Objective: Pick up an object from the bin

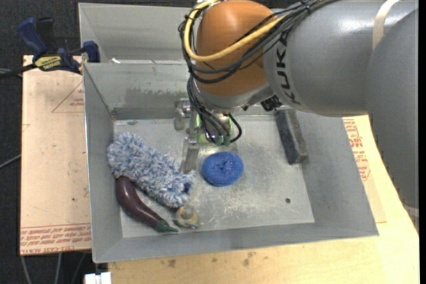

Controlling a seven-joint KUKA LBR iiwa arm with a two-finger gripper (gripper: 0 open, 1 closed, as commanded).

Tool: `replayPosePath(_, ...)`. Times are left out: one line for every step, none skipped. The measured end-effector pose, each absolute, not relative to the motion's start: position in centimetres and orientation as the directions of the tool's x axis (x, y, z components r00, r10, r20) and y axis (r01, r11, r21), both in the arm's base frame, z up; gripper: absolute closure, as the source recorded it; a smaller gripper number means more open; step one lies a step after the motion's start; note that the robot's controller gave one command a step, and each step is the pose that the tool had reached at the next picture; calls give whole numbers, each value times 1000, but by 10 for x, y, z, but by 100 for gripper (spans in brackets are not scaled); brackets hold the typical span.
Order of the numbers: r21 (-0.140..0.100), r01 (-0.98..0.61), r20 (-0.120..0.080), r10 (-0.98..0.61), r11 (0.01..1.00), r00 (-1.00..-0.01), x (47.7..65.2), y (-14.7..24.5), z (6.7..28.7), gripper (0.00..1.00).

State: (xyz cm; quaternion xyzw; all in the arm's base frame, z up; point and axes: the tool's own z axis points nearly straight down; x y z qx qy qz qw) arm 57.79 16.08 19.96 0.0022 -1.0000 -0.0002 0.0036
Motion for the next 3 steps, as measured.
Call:
replayPosePath(2,-1,-1,-1,1000,-1000,580,160,204,0)
replayPosePath(2,-51,-8,-51,999,-999,577,168,164,0)
replayPosePath(1,-56,2,-56,998,-998,568,173,104,100)
